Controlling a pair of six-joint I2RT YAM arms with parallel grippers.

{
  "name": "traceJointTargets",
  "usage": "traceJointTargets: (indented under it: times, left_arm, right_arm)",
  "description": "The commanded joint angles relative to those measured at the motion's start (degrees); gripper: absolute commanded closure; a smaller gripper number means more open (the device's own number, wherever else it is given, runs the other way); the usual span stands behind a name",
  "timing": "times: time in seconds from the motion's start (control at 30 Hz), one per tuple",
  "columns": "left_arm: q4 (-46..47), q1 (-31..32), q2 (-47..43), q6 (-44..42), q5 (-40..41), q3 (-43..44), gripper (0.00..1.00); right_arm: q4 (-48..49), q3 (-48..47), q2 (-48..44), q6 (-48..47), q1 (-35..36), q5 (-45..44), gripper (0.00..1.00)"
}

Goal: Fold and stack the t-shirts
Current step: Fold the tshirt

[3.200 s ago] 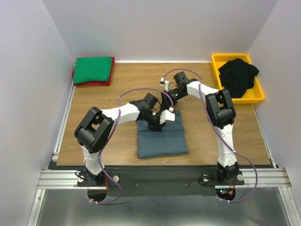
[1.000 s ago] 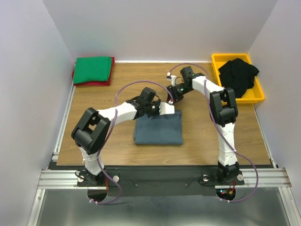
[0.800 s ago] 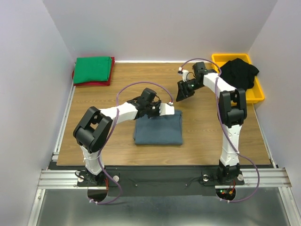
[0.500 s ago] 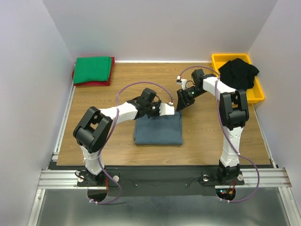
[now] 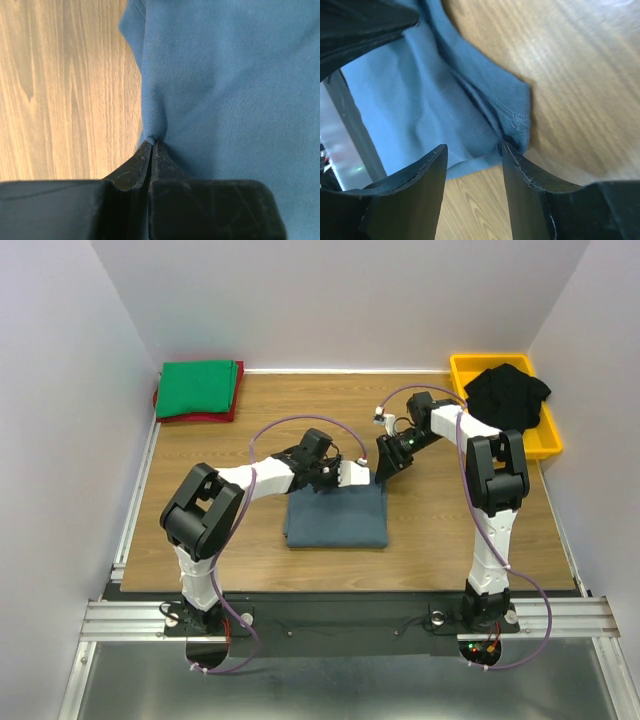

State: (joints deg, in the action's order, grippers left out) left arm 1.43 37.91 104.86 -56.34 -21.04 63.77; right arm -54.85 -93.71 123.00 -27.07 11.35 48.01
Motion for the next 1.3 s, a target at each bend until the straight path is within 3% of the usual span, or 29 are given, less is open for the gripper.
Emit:
traceJointTargets:
  times: [0.0,0.23,0.47,0.73,1.1,1.27]
  left_arm:
    - [1.03,-0.65,0.61,-0.44,-0.67,2.50,1.00]
    - [0.33,-0.65,1.05,-0.97,-0.76,3.20,1.00]
    - [0.15,-0.73,1.23,-1.49,-1.02,3.64,1.00]
    - [0.15,-0.91,1.49,-1.67,-0.76,3.56,1.00]
    - [-5.12,-1.70,1.31,-1.67,-3.05,9.18,0.99]
    - [-9.33,-5.91,1.67,0.87,-4.62,12.16,0.74]
  right_arm:
    - [-2.72,0.72,-2.06,-2.37,0.07,2.79,0.48]
    - [-2.81,-0.94,-2.06,-1.67,0.16,4.20,0.66]
    - [-2.63,-2.70,-3.99,-0.27,0.16,0.08,0.99]
    - [-1.14,-2.97,-6.55,0.35,-1.86,-5.73,0.99]
    - [7.30,1.08,-0.14,4.30,-1.95,-8.11,0.99]
    - [7.57,0.20,0.05,4.92,-2.04,-7.84,0.99]
